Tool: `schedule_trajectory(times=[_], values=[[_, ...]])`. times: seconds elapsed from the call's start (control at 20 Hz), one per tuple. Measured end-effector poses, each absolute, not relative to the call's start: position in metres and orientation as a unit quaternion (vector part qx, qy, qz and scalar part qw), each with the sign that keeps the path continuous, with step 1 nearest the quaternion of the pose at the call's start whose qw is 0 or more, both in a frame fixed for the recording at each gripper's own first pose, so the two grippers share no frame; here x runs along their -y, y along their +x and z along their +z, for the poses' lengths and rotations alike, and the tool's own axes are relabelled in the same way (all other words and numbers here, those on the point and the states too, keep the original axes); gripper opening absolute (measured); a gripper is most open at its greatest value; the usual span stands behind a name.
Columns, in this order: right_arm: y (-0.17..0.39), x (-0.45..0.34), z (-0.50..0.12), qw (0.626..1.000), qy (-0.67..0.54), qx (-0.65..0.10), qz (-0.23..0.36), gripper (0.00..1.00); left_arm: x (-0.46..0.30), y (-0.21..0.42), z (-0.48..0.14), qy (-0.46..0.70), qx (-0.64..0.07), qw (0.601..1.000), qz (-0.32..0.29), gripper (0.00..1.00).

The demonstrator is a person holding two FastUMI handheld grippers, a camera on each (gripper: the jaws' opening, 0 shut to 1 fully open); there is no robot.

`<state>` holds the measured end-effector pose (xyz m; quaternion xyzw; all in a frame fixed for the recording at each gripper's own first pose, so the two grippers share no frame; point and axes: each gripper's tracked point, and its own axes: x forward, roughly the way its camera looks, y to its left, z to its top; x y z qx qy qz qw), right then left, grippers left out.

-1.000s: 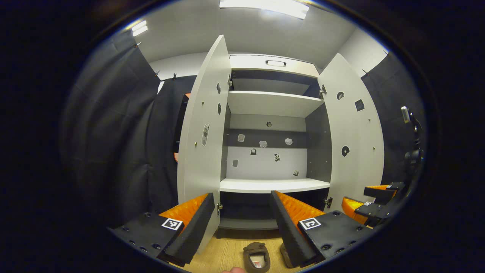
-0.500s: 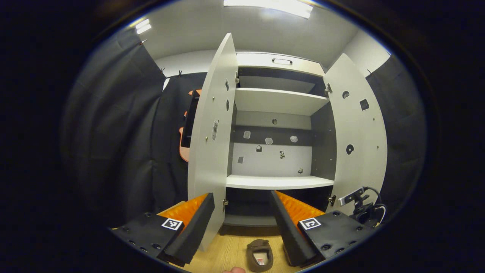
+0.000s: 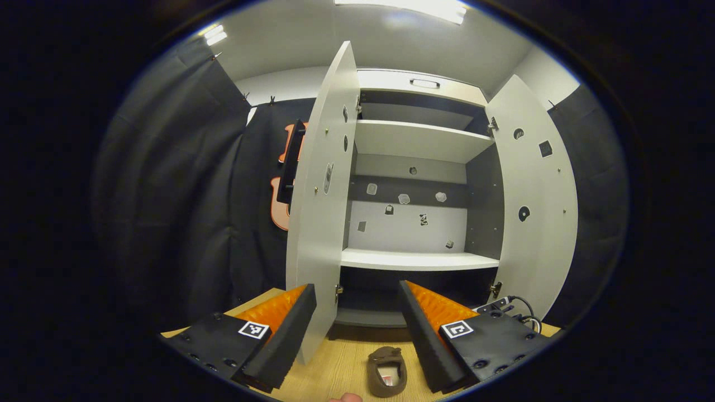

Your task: Grab one shoe with the right hand and put it into the shoe cabinet, grab the other shoe with the left hand and put it into the shoe cabinet; then close the right door with the right hand and the left door with the left hand.

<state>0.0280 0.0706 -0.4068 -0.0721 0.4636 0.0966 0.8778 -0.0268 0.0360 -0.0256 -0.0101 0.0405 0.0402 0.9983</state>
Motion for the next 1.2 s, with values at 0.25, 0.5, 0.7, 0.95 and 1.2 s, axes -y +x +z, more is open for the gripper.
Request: schedule_trajectory(times=[0.25, 0.5, 0.7, 0.95, 1.2], values=[[0.038, -0.077, -0.41, 0.885, -0.081, -0.442, 0.126, 0.22, -0.041, -0.029, -0.025, -0.005, -0.043, 0.998, 0.048, 0.96], [0.041, -0.08, -0.374, 0.909, -0.053, -0.398, 0.115, 0.01, -0.039, -0.029, -0.023, 0.002, -0.04, 0.998, 0.043, 0.96], [0.045, -0.074, -0.281, 0.938, -0.026, -0.328, 0.107, 0.01, -0.031, -0.026, -0.03, -0.009, -0.043, 0.999, 0.029, 0.96], [0.087, -0.086, -0.144, 0.978, -0.039, -0.176, 0.105, 0.01, -0.019, -0.018, -0.038, -0.027, -0.048, 0.998, 0.004, 0.96], [0.186, -0.099, -0.034, 0.989, -0.034, -0.109, 0.092, 0.01, -0.02, -0.019, -0.049, -0.043, -0.056, 0.997, -0.012, 0.96]])
